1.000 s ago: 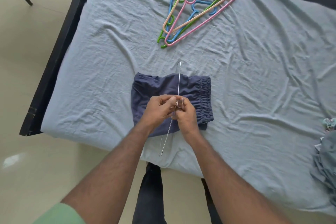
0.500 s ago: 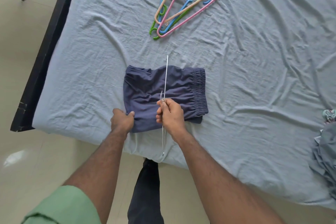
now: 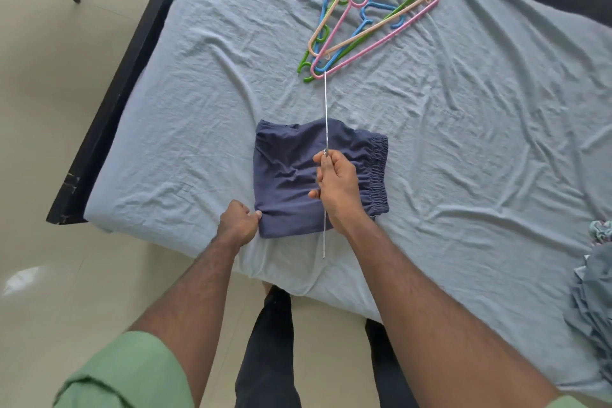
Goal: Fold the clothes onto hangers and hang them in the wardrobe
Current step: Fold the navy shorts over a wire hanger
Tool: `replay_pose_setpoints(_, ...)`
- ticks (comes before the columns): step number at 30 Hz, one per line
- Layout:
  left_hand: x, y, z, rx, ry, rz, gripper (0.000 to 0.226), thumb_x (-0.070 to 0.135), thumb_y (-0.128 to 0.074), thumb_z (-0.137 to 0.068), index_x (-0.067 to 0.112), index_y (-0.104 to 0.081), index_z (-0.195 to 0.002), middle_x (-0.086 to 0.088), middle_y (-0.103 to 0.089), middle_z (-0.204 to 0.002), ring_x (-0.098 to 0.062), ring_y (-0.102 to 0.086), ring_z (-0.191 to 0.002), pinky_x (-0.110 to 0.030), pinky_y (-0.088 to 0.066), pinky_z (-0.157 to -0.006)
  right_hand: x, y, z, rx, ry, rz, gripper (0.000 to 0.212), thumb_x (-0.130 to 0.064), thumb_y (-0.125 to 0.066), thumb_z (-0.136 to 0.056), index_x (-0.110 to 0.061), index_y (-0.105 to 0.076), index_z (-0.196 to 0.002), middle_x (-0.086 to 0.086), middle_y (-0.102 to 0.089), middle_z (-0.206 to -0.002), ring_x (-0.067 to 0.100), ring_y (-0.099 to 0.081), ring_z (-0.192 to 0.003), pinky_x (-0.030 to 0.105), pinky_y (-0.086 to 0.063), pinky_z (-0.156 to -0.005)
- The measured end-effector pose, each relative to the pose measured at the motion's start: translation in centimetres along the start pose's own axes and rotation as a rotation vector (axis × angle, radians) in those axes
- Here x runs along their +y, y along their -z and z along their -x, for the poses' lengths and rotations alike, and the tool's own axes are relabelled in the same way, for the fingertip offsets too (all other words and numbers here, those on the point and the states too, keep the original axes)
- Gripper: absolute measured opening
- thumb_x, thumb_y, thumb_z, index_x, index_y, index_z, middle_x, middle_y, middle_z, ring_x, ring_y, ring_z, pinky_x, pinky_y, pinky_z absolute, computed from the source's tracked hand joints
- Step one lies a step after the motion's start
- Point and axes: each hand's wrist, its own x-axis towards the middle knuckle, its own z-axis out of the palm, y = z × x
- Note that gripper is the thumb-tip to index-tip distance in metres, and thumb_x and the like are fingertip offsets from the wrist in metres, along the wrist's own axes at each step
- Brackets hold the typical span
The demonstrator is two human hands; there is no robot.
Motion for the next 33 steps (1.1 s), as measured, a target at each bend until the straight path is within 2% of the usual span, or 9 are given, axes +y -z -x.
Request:
replay_pose_setpoints(2,-0.2,1.0,0.9,-0.035,-0.038,-0.060,0.033,0.041,-0.066,-0.093,0.020,-0.047,-0.109,-0.004,-0.057,-0.112,-0.028,-0.058,-0.105,-0.051,-0.046,-0.101,-0.9,0.3,1.1,-0.027,0.018,0.004,0.024,-0.019,-0.042,-0.109,-0.018,-0.063,-0.097,-0.003,-0.044,-0.066,0.007,-0.043,-0.058,0.025,-0.051,-0.054)
replay_pose_setpoints(4,0.4,2.5,2.4,-0.069,-0.091,-0.075,0.035,0.044,-0.066,-0.093,0.023,-0.046,-0.113,-0.002,-0.060,-0.111,-0.025,-0.059,-0.105,-0.050,-0.047,-0.101,-2.4,0.8,2.2,-0.047,0.031,0.021,0.025,-0.019,-0.043,-0.109,-0.018,-0.064,-0.096,-0.003,-0.044,-0.065,0.007,-0.044,-0.057,0.026,-0.051,-0.054)
replay_pose_setpoints(8,3.0,6.1,6.3,-0.129,-0.214,-0.019,0.034,0.036,-0.067,-0.096,0.016,-0.053,-0.120,-0.005,-0.064,-0.109,-0.017,-0.061,-0.096,-0.029,-0.047,-0.074,-6.8,1.3,4.5,-0.094,0.054,0.035,0.028,-0.017,-0.044,-0.108,-0.020,-0.065,-0.090,-0.003,-0.043,-0.063,0.009,-0.045,-0.056,0.028,-0.050,-0.049)
replay_pose_setpoints(10,4.8,8.2,8.3,-0.106,-0.270,-0.004,0.030,0.035,-0.067,-0.095,0.017,-0.057,-0.116,-0.005,-0.066,-0.107,-0.016,-0.064,-0.092,-0.027,-0.045,-0.066,-9.4,1.0,5.6,-0.140,0.067,0.039,0.028,-0.016,-0.044,-0.108,-0.019,-0.065,-0.089,-0.002,-0.044,-0.063,0.011,-0.044,-0.056,0.028,-0.050,-0.046)
replay_pose_setpoints(12,6.7,10.8,10.7,-0.061,-0.320,0.041,0.025,0.033,-0.067,-0.096,0.018,-0.059,-0.113,-0.006,-0.069,-0.106,-0.019,-0.067,-0.091,-0.028,-0.047,-0.066,-12.6,0.8,7.1,-0.206,0.103,0.058,0.030,-0.016,-0.044,-0.108,-0.018,-0.065,-0.088,-0.001,-0.045,-0.062,0.012,-0.045,-0.055,0.029,-0.049,-0.046)
replay_pose_setpoints(18,10.5,19.9,19.2,0.254,-0.548,0.123,0.041,0.025,-0.070,-0.094,0.020,-0.052,-0.131,0.000,-0.053,-0.117,-0.019,-0.056,-0.104,-0.035,-0.049,-0.091,-23.4,-1.4,12.3,-0.488,0.291,0.169,0.027,-0.015,-0.044,-0.108,-0.017,-0.064,-0.091,-0.004,-0.045,-0.058,0.007,-0.043,-0.047,0.030,-0.049,-0.048)
replay_pose_setpoints(24,9.4,31.4,28.1,0.564,-0.588,0.192,0.044,0.023,-0.072,-0.088,0.019,-0.054,-0.128,-0.005,-0.056,-0.119,-0.027,-0.057,-0.111,-0.042,-0.050,-0.096,-35.1,-7.1,19.3,-0.716,0.469,0.305,0.028,-0.015,-0.042,-0.108,-0.011,-0.066,-0.093,-0.002,-0.048,-0.057,0.011,-0.045,-0.046,0.028,-0.042,-0.045)
replay_pose_setpoints(29,5.4,42.2,35.5,0.875,-0.644,-0.053,0.054,0.028,-0.071,-0.088,0.030,-0.054,-0.139,0.005,-0.049,-0.142,-0.019,-0.042,-0.133,-0.046,-0.040,-0.106,-43.9,-14.7,26.6,-0.883,0.633,0.358,0.028,-0.016,-0.045,-0.108,-0.009,-0.067,-0.092,-0.001,-0.050,-0.056,0.015,-0.047,-0.046,0.029,-0.042,-0.045)
replay_pose_setpoints(33,1.6,51.2,41.1,1.073,-0.649,-0.255,0.057,0.019,-0.066,-0.088,0.039,-0.055,-0.140,0.013,-0.047,-0.148,-0.012,-0.038,-0.136,-0.038,-0.036,-0.098,-50.0,-21.5,34.3,-0.970,0.789,0.387,0.029,-0.011,-0.043,-0.106,0.000,-0.066,-0.091,0.006,-0.050,-0.056,0.020,-0.043,-0.044,0.029,-0.042,-0.043)
